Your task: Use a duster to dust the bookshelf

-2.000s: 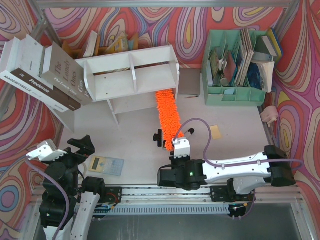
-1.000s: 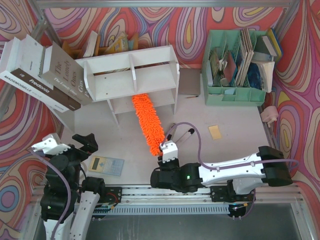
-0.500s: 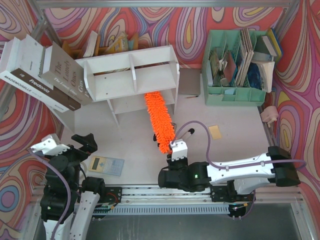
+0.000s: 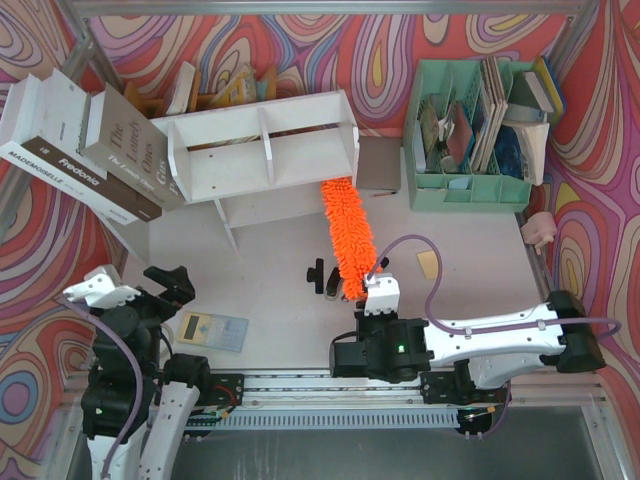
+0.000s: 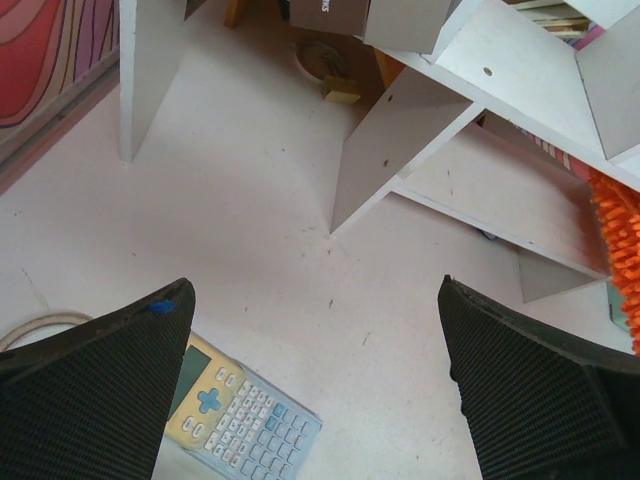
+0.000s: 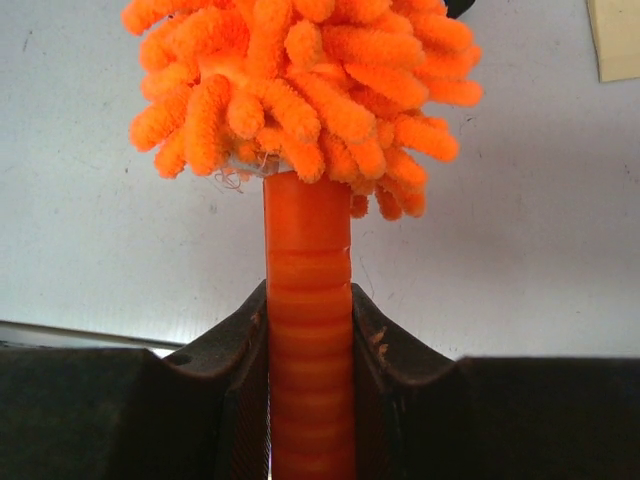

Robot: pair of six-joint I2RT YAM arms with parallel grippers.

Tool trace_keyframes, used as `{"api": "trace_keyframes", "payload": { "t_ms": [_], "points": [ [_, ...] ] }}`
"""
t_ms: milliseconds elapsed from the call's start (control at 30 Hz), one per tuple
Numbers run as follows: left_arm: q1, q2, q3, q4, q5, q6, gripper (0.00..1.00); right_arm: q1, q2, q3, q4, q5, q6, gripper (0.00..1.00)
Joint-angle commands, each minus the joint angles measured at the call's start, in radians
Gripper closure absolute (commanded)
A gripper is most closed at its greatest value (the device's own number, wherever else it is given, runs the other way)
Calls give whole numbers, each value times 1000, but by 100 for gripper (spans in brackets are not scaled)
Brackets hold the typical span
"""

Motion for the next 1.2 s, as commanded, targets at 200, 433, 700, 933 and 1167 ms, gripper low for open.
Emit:
{"api": "trace_keyframes", "payload": {
  "t_ms": [200, 433, 700, 933, 1167],
  "points": [
    [-3, 14, 0, 0, 9, -9, 1, -29, -72, -154, 201, -63, -51, 100],
    [-3, -8, -4, 2, 7, -12, 1, -33, 2, -27, 181, -26, -131, 100],
    [-3, -23, -7, 3, 6, -13, 2, -33, -17, 98, 365, 29, -423, 100],
    [-3, -26, -9, 6, 6, -14, 1, -32, 132, 131, 626, -145, -630, 100],
    [-3, -19, -9, 6, 7, -15, 2, -32, 252, 169, 707, -246, -691, 100]
  ]
}}
